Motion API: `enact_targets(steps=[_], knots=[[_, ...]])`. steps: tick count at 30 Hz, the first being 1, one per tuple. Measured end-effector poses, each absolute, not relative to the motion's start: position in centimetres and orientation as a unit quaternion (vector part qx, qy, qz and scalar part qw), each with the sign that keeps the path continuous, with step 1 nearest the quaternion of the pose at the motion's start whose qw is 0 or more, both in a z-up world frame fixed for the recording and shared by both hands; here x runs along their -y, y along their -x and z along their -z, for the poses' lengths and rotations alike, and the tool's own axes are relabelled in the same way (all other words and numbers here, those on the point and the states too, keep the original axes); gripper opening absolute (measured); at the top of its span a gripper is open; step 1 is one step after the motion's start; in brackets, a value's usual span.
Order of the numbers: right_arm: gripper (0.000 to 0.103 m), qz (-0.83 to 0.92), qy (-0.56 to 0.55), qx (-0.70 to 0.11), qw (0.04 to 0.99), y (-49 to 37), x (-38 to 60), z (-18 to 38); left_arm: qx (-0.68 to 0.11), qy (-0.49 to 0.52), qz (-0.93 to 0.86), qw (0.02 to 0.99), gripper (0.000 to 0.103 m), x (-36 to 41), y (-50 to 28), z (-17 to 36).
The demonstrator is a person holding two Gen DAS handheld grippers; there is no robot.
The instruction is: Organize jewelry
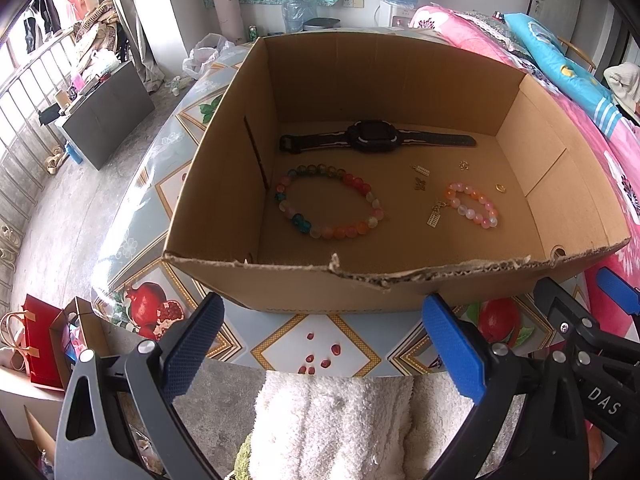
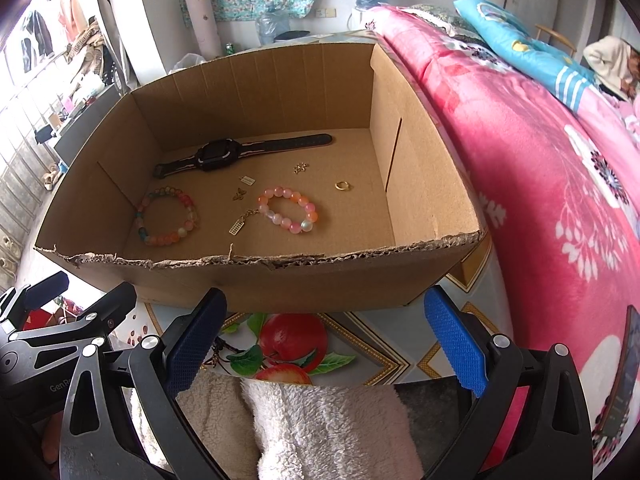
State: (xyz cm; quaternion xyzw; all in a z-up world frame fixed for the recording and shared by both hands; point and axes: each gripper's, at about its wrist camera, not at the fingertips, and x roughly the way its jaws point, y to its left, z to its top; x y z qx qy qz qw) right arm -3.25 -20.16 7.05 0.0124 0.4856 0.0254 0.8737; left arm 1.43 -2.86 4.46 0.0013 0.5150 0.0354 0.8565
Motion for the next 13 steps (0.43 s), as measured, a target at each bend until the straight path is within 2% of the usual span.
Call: enact_targets(steps=[13], knots=[[0.095,-0.024,-0.013,-0.486,0.874,3.28,20.17,-7.11,-0.516,0.0,-0.035,0.856,0.097,2.86,-1.6,-4.42]])
